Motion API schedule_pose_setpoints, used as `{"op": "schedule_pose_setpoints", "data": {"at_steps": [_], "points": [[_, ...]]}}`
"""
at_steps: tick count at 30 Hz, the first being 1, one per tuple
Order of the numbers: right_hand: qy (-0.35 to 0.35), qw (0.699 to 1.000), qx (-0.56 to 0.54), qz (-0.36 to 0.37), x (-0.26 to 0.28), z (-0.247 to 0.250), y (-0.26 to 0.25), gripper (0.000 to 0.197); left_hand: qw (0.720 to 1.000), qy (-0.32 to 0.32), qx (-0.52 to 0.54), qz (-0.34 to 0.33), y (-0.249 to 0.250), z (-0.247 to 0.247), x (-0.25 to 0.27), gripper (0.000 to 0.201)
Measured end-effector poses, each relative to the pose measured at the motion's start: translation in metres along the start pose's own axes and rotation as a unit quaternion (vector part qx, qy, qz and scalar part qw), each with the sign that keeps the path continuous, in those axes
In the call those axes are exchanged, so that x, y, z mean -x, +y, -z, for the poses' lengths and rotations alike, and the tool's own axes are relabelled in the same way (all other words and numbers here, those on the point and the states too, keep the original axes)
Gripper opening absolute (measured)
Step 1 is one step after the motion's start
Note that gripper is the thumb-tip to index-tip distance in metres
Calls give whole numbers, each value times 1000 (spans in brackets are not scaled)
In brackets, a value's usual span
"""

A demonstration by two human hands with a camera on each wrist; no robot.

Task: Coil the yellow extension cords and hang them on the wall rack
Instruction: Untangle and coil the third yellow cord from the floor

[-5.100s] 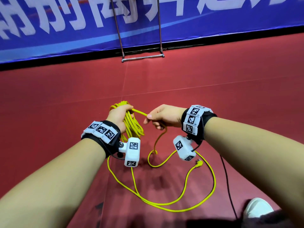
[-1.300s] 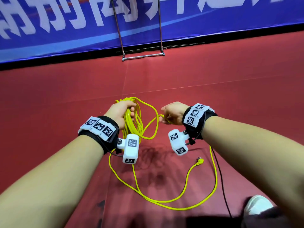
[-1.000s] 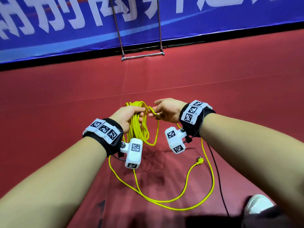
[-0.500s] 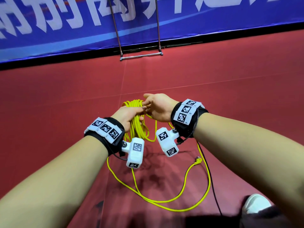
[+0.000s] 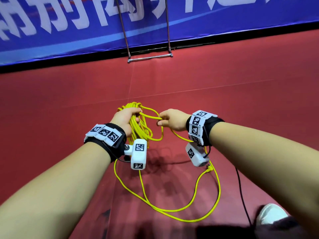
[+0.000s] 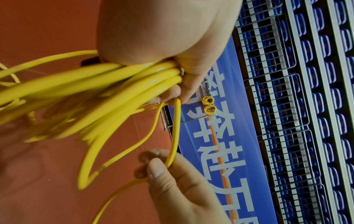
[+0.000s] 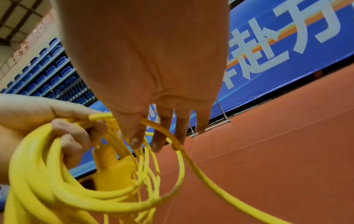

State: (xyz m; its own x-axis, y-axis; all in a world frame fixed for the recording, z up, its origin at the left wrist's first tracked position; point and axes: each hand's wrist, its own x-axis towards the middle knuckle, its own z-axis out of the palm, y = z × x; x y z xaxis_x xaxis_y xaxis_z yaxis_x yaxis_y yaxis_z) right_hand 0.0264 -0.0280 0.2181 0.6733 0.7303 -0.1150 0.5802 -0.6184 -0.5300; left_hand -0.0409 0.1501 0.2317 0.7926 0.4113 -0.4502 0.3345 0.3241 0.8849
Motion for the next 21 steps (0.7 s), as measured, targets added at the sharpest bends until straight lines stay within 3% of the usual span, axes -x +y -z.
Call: {"op": "schedule_pose_setpoints", "data": {"at_steps": [3, 7, 13, 16, 21], "points": [[27, 989, -146, 9, 0, 0, 2, 24, 999, -27, 41, 6, 2, -1, 4, 18], [22, 912, -409, -32, 4, 1, -13, 23, 999, -43, 30, -1, -1, -5, 6, 25], [-47, 851, -519, -64, 9, -2, -35, 32, 998, -47, 31, 10, -4, -16, 9, 43], [-84, 853, -509, -78, 8, -1, -43, 33, 997, -74, 17, 4, -4, -19, 15, 38], [-107, 884, -449, -77, 7, -6, -49, 37, 997, -66, 28, 31, -7, -18, 16, 26]]}}
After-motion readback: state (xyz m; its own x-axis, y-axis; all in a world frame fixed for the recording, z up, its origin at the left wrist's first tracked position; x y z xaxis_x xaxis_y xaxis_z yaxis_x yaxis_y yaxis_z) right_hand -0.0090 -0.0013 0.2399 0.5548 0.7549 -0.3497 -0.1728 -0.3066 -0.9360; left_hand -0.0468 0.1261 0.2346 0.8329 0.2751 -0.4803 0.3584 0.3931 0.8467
